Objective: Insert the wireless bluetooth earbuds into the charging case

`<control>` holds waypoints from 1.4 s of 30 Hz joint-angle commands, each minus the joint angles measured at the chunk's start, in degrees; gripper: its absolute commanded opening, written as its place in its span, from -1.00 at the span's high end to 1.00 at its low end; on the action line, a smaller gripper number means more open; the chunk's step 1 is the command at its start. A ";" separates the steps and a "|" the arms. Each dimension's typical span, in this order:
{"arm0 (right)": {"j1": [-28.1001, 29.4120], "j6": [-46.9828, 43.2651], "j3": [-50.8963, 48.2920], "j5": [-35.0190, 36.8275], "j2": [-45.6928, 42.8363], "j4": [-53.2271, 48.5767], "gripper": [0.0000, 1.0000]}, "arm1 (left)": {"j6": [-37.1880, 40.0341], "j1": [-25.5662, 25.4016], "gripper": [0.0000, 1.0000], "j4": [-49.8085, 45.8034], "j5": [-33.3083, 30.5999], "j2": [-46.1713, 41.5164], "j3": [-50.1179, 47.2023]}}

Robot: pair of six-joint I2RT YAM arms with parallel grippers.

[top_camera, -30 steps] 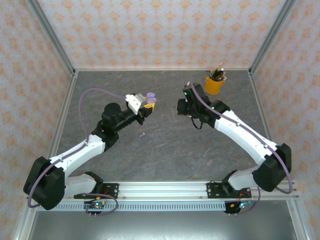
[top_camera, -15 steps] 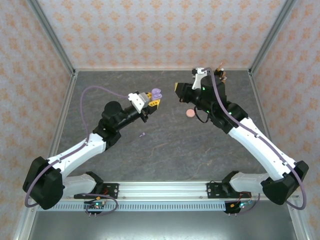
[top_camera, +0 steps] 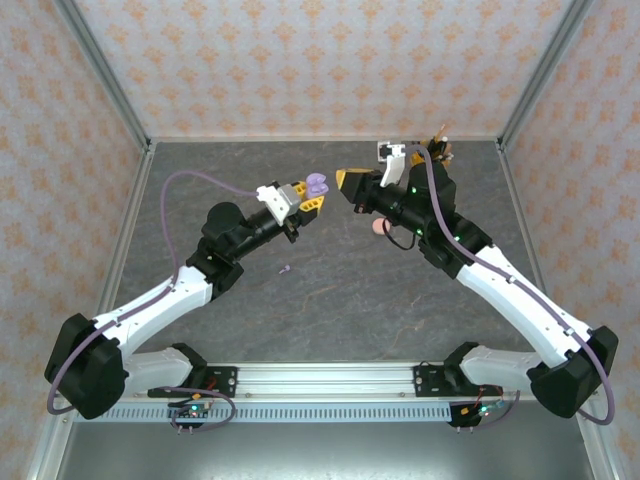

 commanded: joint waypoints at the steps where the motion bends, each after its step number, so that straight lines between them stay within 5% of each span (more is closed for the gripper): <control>1: -0.15 0.86 -0.97 -3.96 -1.95 6.35 0.69 | 1.15 -0.41 1.00 3.44 0.10 -1.51 2.04; 42: 1.78 1.91 1.44 -6.53 4.20 7.91 0.71 | 1.15 -0.63 1.00 0.82 1.05 -2.86 3.02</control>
